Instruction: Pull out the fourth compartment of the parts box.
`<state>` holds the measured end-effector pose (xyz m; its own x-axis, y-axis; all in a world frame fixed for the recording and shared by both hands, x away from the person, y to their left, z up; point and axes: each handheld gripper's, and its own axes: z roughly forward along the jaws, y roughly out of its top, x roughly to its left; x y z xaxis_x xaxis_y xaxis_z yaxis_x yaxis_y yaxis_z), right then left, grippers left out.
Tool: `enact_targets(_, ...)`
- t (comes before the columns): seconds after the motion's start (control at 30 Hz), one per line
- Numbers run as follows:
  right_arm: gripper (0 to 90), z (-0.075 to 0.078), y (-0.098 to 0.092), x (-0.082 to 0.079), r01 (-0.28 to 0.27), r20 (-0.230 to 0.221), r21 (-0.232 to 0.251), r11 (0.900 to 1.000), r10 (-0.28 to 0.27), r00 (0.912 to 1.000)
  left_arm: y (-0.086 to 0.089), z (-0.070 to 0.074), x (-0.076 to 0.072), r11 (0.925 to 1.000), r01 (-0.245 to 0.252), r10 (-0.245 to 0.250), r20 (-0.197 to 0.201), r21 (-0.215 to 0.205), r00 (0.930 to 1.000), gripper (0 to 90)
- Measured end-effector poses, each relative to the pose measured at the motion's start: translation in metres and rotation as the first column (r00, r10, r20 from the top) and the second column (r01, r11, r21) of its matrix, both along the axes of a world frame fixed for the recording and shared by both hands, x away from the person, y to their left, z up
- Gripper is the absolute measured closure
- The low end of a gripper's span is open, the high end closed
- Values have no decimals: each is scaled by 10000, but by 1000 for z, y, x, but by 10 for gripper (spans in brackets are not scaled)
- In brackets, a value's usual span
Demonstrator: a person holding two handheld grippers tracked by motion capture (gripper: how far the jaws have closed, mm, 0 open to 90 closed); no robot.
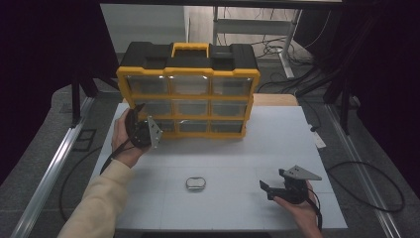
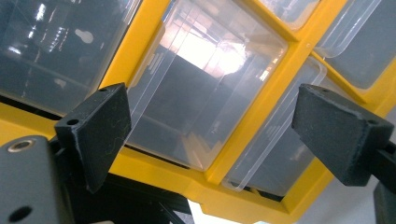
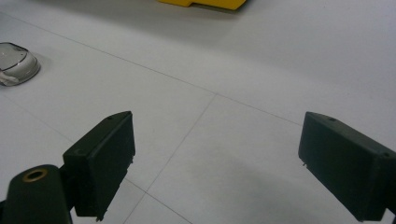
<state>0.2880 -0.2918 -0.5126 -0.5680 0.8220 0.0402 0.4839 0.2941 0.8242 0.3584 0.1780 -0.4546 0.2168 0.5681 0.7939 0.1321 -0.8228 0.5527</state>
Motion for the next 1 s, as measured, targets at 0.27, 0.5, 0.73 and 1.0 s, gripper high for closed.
enact_targets(0.27,115,0,0,0,-1,-35,-37,10000,1,10000,1,2,3,10000,11,-12,109,45,9999,127)
enact_targets(0.5,115,0,1,0,-4,-31,-75,10000,3,10000,-1,3,7,9998,-59,56,186,169,9998,134)
enact_targets(0.73,115,0,0,0,4,-54,-31,10000,-4,10000,-2,4,10,9996,-123,115,283,261,9995,150)
enact_targets(1.0,115,-1,0,0,4,-74,-28,10000,-4,10000,-1,6,11,9991,-242,228,423,342,9988,212)
